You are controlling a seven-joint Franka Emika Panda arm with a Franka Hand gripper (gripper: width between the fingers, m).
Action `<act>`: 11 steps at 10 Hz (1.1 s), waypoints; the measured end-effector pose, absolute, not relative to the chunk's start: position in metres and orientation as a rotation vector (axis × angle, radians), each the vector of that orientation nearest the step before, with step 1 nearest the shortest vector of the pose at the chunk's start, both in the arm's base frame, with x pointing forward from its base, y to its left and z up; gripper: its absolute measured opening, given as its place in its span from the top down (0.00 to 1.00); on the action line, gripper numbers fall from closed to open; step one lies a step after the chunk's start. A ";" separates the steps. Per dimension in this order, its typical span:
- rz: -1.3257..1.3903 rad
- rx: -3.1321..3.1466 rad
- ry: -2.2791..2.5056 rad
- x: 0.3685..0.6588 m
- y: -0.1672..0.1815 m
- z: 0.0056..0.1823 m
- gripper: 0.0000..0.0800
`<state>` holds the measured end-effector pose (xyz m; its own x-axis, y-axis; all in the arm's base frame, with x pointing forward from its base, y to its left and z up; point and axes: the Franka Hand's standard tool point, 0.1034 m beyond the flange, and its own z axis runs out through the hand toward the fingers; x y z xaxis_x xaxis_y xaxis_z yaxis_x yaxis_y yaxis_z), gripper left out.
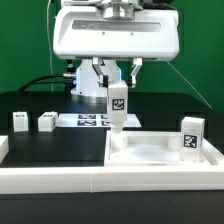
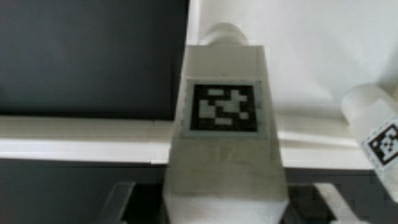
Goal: Assemble square table
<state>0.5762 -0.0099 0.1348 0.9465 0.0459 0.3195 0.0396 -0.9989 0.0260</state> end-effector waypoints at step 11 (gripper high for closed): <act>0.604 3.033 0.112 0.606 -0.011 0.125 0.64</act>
Offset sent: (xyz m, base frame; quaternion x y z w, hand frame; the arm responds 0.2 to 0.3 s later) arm 0.0000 0.0000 0.0000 0.0000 0.0650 0.0000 0.9979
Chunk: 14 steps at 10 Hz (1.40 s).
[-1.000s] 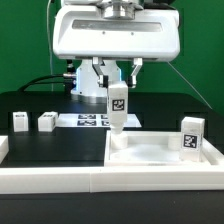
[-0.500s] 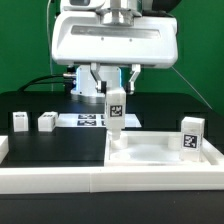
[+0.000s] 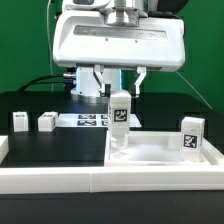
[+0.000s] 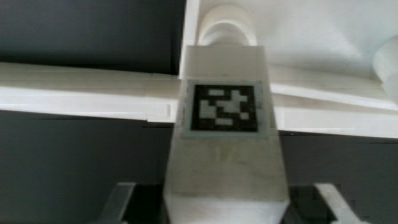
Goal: Assemble square table
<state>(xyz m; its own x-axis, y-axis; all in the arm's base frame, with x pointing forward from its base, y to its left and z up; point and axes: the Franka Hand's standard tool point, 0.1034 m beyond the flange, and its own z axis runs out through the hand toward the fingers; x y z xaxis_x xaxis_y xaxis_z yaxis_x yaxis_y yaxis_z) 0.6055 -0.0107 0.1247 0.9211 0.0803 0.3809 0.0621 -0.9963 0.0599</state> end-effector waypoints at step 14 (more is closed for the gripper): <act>0.586 3.031 0.126 0.617 -0.009 0.109 0.64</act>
Offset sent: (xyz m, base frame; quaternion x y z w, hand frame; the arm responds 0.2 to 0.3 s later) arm 0.0086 0.0022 -0.0085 0.0140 0.0106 -0.0033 0.9998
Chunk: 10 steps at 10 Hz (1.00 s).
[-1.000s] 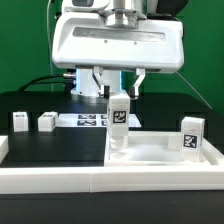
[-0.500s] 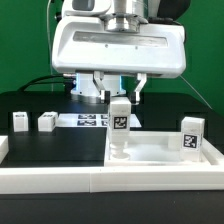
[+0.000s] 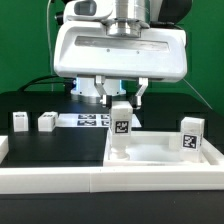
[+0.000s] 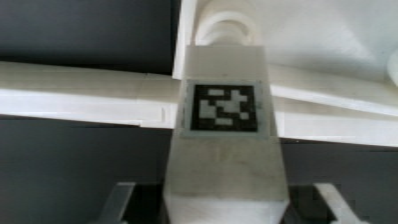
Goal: Assemble square table
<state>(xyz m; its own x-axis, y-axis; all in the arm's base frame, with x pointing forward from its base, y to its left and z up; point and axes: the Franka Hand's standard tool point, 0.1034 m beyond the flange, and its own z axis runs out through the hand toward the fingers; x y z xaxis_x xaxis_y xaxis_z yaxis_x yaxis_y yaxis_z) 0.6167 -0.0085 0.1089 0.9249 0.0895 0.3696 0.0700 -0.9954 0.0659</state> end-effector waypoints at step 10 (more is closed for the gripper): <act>0.772 2.952 0.159 0.606 -0.001 0.092 0.64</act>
Offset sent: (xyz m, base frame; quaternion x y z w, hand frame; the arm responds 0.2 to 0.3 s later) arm -0.0034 0.0052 -0.0079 -0.0100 0.0175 -0.0005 0.9998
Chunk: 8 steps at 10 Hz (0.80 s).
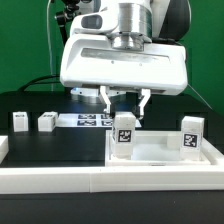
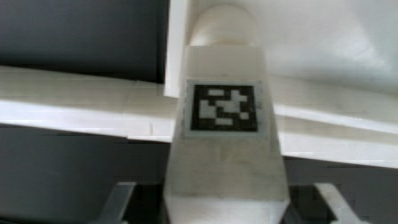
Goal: Assemble square table
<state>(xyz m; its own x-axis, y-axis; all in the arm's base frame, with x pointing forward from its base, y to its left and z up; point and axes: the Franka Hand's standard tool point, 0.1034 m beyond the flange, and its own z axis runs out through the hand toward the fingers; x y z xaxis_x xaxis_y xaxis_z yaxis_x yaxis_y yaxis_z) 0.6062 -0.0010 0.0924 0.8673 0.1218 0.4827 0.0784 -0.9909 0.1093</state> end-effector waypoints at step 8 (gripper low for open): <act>0.851 2.917 0.165 0.605 -0.001 0.092 0.21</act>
Offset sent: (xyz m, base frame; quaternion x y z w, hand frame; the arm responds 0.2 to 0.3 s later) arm 0.0000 0.0000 0.0000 0.0000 0.0000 0.0000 1.0000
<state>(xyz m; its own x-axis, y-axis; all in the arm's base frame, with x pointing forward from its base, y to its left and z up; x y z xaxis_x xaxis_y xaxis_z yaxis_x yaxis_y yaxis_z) 0.6046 -0.0011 0.0922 0.8380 0.1312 0.5297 0.0760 -0.9893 0.1248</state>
